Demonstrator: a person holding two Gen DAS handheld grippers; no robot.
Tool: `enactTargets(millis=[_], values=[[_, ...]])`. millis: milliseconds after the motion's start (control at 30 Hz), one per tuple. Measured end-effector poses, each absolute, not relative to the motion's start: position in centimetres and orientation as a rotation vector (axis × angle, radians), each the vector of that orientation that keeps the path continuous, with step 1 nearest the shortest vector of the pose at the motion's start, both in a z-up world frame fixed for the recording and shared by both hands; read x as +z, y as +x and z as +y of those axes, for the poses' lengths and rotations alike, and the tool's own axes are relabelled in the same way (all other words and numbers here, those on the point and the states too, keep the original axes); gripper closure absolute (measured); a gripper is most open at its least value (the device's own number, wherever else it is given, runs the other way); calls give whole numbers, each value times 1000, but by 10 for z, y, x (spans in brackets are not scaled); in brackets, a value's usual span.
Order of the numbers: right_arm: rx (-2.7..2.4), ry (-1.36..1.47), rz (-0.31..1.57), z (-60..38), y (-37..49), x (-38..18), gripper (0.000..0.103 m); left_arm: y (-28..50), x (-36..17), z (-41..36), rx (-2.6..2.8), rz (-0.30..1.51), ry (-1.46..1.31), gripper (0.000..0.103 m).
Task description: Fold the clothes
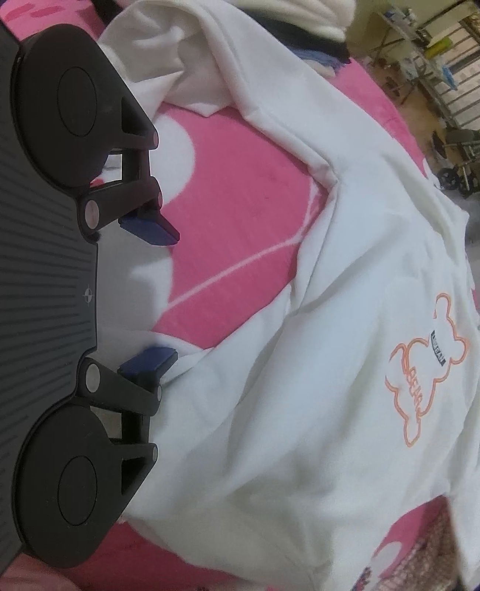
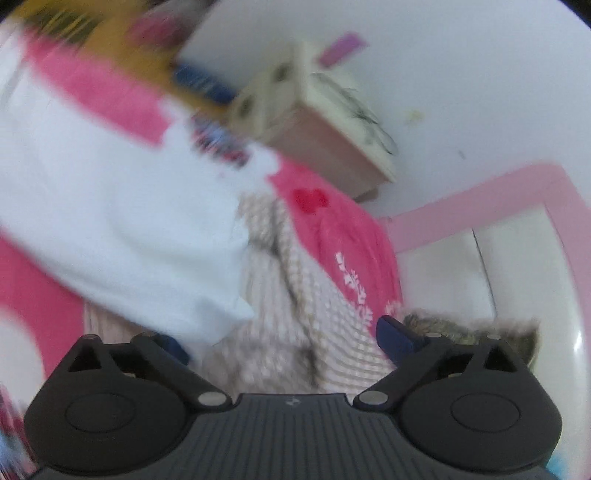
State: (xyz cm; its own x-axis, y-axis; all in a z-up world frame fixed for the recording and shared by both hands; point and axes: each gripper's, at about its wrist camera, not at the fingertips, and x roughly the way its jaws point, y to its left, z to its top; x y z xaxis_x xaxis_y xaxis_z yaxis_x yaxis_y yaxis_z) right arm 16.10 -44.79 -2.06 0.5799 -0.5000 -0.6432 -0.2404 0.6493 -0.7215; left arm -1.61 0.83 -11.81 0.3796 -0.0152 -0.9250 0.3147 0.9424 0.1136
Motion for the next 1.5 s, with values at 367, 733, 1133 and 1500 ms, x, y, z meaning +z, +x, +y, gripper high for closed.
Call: enactTargets(millis=[367, 733, 1133, 1500], values=[[66, -1983, 531, -416, 99, -108, 0, 6, -98, 37, -190, 1104, 171, 42], [87, -1020, 782, -403, 112, -20, 0, 54, -109, 89, -74, 1092, -224, 42], [161, -994, 870, -382, 130, -7, 4, 72, -101, 112, -50, 1060, -360, 42], [529, -172, 878, -218, 294, -27, 22, 101, -115, 117, -23, 1075, -427, 61]])
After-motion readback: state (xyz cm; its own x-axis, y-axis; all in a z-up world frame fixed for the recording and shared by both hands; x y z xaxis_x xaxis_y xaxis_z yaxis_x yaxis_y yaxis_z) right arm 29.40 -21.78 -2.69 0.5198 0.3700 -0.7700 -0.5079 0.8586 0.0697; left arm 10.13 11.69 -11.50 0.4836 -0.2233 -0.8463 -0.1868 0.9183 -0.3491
